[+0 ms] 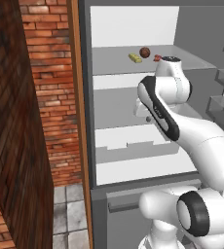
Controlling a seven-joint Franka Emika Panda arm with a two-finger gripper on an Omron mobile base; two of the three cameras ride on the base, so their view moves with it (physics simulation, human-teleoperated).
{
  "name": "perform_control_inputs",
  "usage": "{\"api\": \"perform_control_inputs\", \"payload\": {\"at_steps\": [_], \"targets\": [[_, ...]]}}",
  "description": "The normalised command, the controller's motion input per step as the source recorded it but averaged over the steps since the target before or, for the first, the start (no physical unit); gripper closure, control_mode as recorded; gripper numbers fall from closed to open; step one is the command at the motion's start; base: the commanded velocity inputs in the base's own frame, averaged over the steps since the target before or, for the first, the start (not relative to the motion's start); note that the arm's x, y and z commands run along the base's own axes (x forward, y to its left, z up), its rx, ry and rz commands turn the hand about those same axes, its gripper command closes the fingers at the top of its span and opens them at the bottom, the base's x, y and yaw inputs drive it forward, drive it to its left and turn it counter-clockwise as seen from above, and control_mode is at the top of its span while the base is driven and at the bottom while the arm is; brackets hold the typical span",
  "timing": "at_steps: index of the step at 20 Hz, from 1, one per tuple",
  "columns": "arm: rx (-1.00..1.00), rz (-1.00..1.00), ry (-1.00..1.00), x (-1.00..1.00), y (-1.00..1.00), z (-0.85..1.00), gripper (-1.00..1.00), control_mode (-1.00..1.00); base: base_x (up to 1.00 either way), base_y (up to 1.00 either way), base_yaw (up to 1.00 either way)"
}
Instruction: Pick the egg and butter from the fridge and place them by the bowl for mixing.
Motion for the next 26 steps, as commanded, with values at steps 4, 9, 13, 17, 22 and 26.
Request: {"api": "perform_control_inputs", "payload": {"at_steps": [4, 9, 13, 17, 22, 26], "targets": [[0.0, 0.0, 0.0, -0.05, 0.0, 0.0, -1.0, -1.0, 0.0, 0.0, 0.0], [0.0, -0.02, -0.13, -0.14, -0.02, 0.02, -1.0, -1.0, 0.0, 0.0, 0.0], [0.0, -0.03, -0.27, 0.0, 0.0, 0.31, -1.0, -1.0, 0.0, 0.0, 0.0], [0.0, 0.0, -0.36, 0.03, -0.01, 0.43, -1.0, -1.0, 0.0, 0.0, 0.0], [0.0, 0.0, -0.46, 0.0, -0.1, 0.46, -1.0, -1.0, 0.0, 0.0, 0.0], [0.0, 0.0, -0.45, -0.03, -0.08, 0.48, -1.0, -1.0, 0.0, 0.0, 0.0]]}}
